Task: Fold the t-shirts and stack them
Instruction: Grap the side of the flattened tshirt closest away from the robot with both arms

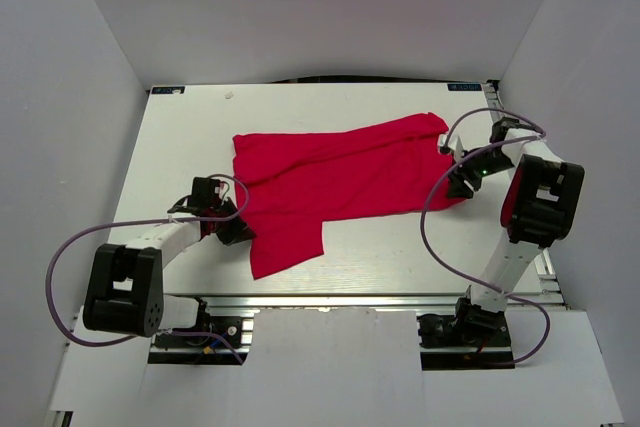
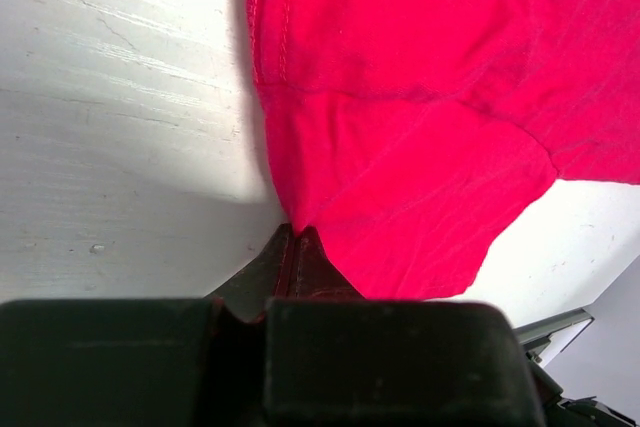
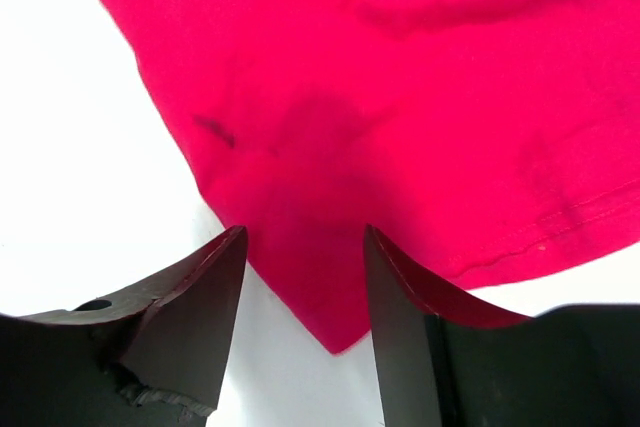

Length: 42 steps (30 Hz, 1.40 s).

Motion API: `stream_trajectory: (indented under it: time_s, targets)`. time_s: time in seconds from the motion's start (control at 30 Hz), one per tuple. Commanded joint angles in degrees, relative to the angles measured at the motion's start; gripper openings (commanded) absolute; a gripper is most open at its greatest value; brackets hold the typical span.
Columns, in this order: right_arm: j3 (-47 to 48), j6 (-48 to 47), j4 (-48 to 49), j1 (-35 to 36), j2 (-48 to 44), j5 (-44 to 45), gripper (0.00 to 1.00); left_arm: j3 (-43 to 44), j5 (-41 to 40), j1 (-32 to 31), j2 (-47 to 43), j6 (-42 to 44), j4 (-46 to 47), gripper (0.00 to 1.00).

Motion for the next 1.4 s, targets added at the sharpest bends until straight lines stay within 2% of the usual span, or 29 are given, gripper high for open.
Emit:
stream_trajectory:
  time_s: [0.0,0.27,0.4,0.8,1.23,1.33,1.37]
  targets:
    - [0.3,-9.1,-3.8,-0.7,-3.0,2.0,0.58,1.1,-0.1,-0.1,-1.8,0.5,-1.0,0.00]
    - [2.1,-20.3,-9.0,-3.5,-2.7,5.2,0.61,1.0,0.0,-0.1,-2.2,0.0,-1.2,0.00]
    - [2.1,-22.3,-9.3,-3.7,-1.6,4.8,0.61,0.9,0.2,-0.1,-2.1,0.1,-1.2,0.00]
    - [1.4,-20.5,-6.3,-3.6,2.6,6.3,0.54,0.3,0.3,-0.1,-2.1,-0.1,-1.1,0.00]
    - [-3.1,-18.5,-0.5,-3.6,3.3,8.1,0.45,1.9,0.8,-0.1,-2.7,-0.1,-1.7,0.00]
    - [-3.8,-17.8,1.1,-3.4,3.4,8.1,0.41,2.5,0.9,-0.1,-3.3,-0.1,-2.3,0.00]
    - [-4.3,-17.5,1.6,-3.4,3.4,8.4,0.37,3.0,0.9,-0.1,-3.7,0.0,-2.6,0.00]
